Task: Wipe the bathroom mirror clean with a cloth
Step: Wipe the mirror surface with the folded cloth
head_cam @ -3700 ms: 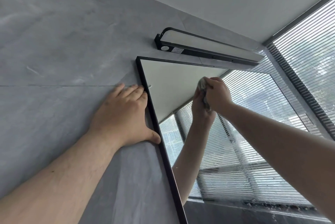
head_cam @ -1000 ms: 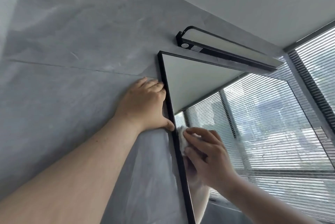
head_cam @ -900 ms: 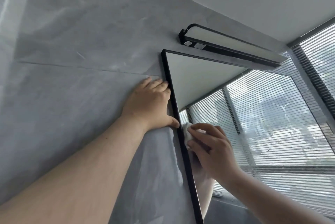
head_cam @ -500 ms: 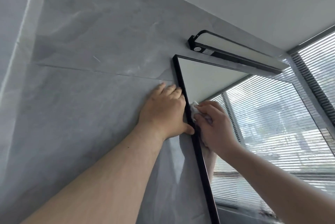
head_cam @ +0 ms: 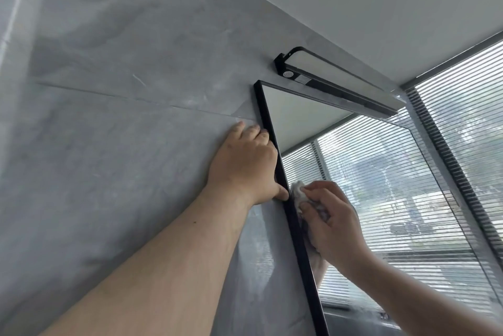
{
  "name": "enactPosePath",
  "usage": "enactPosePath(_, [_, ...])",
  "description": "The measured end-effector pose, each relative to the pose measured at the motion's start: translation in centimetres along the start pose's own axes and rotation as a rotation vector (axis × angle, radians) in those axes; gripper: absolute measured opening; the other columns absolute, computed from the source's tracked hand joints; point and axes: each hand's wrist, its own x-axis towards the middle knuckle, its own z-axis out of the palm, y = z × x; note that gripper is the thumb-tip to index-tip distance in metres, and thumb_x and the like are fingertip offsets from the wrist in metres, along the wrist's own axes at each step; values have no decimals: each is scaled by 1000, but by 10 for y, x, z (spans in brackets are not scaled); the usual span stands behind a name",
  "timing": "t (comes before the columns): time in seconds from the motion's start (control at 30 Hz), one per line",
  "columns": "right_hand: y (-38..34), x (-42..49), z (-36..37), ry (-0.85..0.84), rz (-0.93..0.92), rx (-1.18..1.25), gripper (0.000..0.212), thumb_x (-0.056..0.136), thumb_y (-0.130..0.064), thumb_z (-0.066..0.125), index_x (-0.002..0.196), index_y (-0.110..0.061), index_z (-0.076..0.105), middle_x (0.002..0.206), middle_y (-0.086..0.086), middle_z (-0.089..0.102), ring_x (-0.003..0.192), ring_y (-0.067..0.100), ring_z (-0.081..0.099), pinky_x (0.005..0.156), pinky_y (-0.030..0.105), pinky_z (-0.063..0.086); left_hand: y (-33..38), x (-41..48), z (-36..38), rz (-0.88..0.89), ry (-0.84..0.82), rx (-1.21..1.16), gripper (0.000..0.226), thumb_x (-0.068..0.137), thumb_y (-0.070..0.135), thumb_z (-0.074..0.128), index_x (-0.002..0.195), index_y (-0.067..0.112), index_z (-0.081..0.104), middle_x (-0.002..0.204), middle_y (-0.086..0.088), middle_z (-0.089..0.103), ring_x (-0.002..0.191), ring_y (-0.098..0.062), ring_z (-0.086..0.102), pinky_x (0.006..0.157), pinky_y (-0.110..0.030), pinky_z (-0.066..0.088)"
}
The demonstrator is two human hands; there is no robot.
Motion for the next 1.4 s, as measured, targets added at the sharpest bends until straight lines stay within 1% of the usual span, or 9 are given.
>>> enactPosePath(0.23, [-13, 34, 7, 18, 56, -33, 6, 87, -14, 74, 82, -16, 70, 94, -16, 59, 87, 0, 58, 72, 14, 43, 1, -2, -3, 10, -1, 6, 104, 65, 81, 63, 140, 11, 47, 155, -5, 38, 147, -20, 24, 123, -43, 7])
enactPosePath(0.43, [-20, 110, 20, 15, 109, -91, 17, 91, -25, 69, 90, -8, 69, 101, -3, 60, 89, 17, 61, 78, 32, 49, 2, -4, -6, 16, -14, 17, 103, 68, 82, 60, 144, 14, 45, 156, -4, 37, 147, -21, 23, 123, -41, 6])
enactPosePath(0.63, [-1, 85, 14, 78, 113, -77, 16, 89, -20, 70, 78, -10, 66, 87, -9, 55, 74, 2, 53, 61, 9, 36, 2, -1, -2, 8, -29, 27, 104, 66, 83, 59, 144, 16, 45, 158, -2, 34, 148, -18, 22, 123, -40, 7])
enactPosePath(0.77, [5, 23, 1, 21, -22, -2, 23, 83, -21, 74, 69, -20, 57, 82, -14, 52, 75, 2, 53, 63, 16, 39, 1, 1, -1, 3, -32, 34, 110, 64, 86, 58, 146, 15, 43, 158, -3, 33, 149, -18, 22, 123, -40, 9])
enactPosePath(0.9, [6, 8, -2, 0, -120, 44, 11, 80, -23, 73, 75, -17, 65, 87, -9, 56, 78, 7, 55, 68, 22, 45, 2, 2, -1, 4, -28, 52, 110, 63, 87, 57, 144, 15, 44, 157, -2, 35, 148, -18, 23, 123, -40, 10])
enactPosePath(1.1, [4, 77, 8, 16, 4, -4, 14, 87, -15, 73, 74, -18, 69, 90, -6, 60, 78, -10, 53, 68, 5, 38, 2, 1, -3, 0, -59, 50, 110, 65, 87, 55, 148, 16, 39, 161, -1, 28, 150, -17, 18, 124, -39, 6])
enactPosePath(1.17, [10, 104, 7, 65, 117, 4, 21, 92, -16, 68, 73, -25, 66, 87, -13, 58, 77, -8, 55, 73, 8, 42, 3, 1, -4, -3, -72, 52, 110, 66, 87, 54, 150, 17, 37, 162, 0, 26, 150, -17, 16, 124, -39, 5])
enactPosePath(1.27, [19, 119, 6, 99, 200, -4, 14, 94, -21, 66, 80, -24, 69, 89, -14, 57, 83, 5, 57, 83, 28, 49, 3, 2, -5, -1, -73, 52, 109, 66, 86, 55, 149, 18, 38, 162, 0, 26, 150, -17, 16, 124, -38, 5])
enactPosePath(1.4, [6, 84, 6, 12, 82, -10, 14, 89, -17, 71, 78, -10, 68, 93, -7, 59, 81, -5, 55, 74, 14, 42, 2, 1, -4, -3, -74, 54, 110, 65, 87, 56, 148, 17, 40, 161, 0, 28, 150, -17, 18, 124, -39, 7])
